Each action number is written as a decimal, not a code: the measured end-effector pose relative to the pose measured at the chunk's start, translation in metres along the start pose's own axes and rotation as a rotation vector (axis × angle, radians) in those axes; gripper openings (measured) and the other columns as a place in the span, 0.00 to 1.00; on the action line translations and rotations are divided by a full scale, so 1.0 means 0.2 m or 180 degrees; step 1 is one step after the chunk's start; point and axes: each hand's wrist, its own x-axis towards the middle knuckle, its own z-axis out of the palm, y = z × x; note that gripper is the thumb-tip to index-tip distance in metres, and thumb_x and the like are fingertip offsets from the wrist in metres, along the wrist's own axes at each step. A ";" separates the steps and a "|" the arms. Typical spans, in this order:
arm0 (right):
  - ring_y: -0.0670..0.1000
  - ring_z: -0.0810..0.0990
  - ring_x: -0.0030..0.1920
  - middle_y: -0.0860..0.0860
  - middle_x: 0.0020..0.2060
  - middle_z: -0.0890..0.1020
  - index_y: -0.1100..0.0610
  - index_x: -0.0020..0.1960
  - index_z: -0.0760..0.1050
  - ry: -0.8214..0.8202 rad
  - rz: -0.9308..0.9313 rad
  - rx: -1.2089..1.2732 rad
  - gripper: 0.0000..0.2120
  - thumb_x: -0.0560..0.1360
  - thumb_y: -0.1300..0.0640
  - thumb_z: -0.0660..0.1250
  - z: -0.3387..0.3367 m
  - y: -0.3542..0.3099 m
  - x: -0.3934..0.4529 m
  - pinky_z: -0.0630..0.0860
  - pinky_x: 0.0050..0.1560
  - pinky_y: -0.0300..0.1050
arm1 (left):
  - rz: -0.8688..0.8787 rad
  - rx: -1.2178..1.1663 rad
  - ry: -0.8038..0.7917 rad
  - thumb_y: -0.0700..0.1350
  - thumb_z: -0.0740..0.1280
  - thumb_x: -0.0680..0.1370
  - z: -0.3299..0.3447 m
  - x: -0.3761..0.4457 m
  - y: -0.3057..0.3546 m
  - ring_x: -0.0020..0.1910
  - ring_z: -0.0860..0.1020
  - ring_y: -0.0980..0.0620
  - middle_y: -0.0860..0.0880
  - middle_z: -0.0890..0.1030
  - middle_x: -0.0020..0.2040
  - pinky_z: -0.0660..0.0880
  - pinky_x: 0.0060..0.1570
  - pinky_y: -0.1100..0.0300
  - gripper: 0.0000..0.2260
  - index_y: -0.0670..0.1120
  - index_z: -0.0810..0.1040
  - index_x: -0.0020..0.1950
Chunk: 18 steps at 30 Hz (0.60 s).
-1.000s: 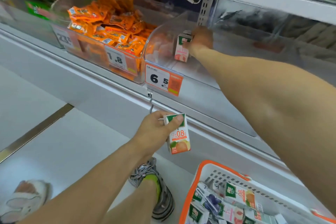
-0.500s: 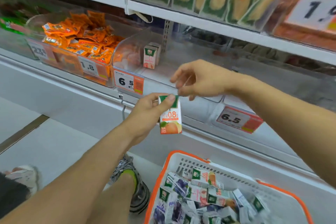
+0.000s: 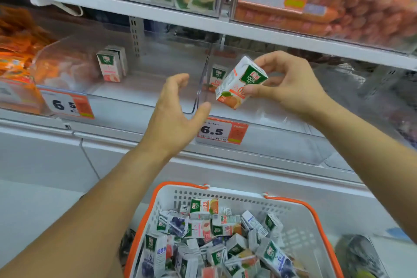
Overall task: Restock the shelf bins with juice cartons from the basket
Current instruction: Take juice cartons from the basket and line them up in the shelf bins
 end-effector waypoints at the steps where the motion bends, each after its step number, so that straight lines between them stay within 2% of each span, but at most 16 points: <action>1: 0.48 0.82 0.39 0.53 0.48 0.83 0.56 0.53 0.78 0.0141 0.0076 -0.0105 0.22 0.63 0.63 0.82 -0.01 0.05 0.05 0.81 0.44 0.41 | 0.0023 0.0256 -0.0113 0.51 0.73 0.75 0.02 0.01 -0.04 0.69 0.68 0.54 0.50 0.71 0.70 0.63 0.67 0.63 0.31 0.48 0.63 0.74; 4: 0.44 0.79 0.42 0.49 0.48 0.82 0.55 0.57 0.78 0.0219 0.0358 -0.0655 0.25 0.63 0.59 0.82 0.05 0.20 0.23 0.78 0.40 0.34 | 0.0051 0.0950 -0.0370 0.56 0.75 0.72 0.08 0.03 -0.10 0.68 0.65 0.51 0.50 0.70 0.71 0.64 0.68 0.54 0.38 0.49 0.60 0.76; 6: 0.45 0.79 0.45 0.48 0.50 0.81 0.54 0.58 0.78 0.0189 0.0475 -0.0826 0.24 0.64 0.57 0.81 0.15 0.28 0.37 0.75 0.38 0.32 | 0.0172 0.1043 -0.0254 0.56 0.76 0.70 0.11 0.03 -0.12 0.58 0.62 0.60 0.51 0.73 0.68 0.65 0.64 0.53 0.38 0.50 0.62 0.75; 7: 0.46 0.78 0.47 0.48 0.51 0.81 0.54 0.58 0.78 0.0186 0.0522 -0.0889 0.24 0.65 0.56 0.81 0.20 0.31 0.44 0.73 0.41 0.33 | 0.0229 0.1005 -0.0150 0.55 0.77 0.69 0.12 0.03 -0.13 0.53 0.60 0.64 0.52 0.75 0.66 0.66 0.63 0.53 0.38 0.50 0.64 0.74; 10: 0.47 0.79 0.51 0.47 0.52 0.79 0.53 0.58 0.78 0.0126 0.0647 -0.1195 0.24 0.64 0.56 0.81 0.35 0.41 0.64 0.72 0.45 0.36 | 0.0272 0.0882 0.0034 0.54 0.79 0.67 0.13 0.03 -0.15 0.47 0.58 0.70 0.53 0.78 0.61 0.66 0.58 0.56 0.38 0.51 0.67 0.73; 13: 0.48 0.79 0.54 0.50 0.57 0.79 0.54 0.58 0.78 0.0057 0.0568 -0.1474 0.22 0.66 0.55 0.80 0.46 0.49 0.75 0.72 0.47 0.36 | 0.0267 0.0772 0.0111 0.55 0.79 0.65 0.14 0.03 -0.17 0.46 0.59 0.71 0.54 0.79 0.60 0.64 0.56 0.59 0.38 0.52 0.69 0.72; 16: 0.52 0.78 0.57 0.52 0.60 0.77 0.52 0.59 0.75 0.0068 0.0430 -0.1669 0.23 0.67 0.54 0.79 0.51 0.56 0.76 0.75 0.55 0.42 | 0.0226 0.0808 0.0130 0.57 0.78 0.65 0.14 0.03 -0.18 0.50 0.59 0.66 0.55 0.79 0.60 0.63 0.56 0.61 0.38 0.54 0.68 0.72; 18: 0.54 0.77 0.59 0.53 0.61 0.76 0.53 0.62 0.72 0.0069 0.0391 -0.1732 0.28 0.67 0.53 0.79 0.51 0.56 0.74 0.75 0.58 0.46 | 0.0201 0.0901 0.0069 0.60 0.77 0.65 0.14 0.03 -0.19 0.55 0.64 0.59 0.55 0.79 0.61 0.64 0.57 0.60 0.38 0.55 0.67 0.73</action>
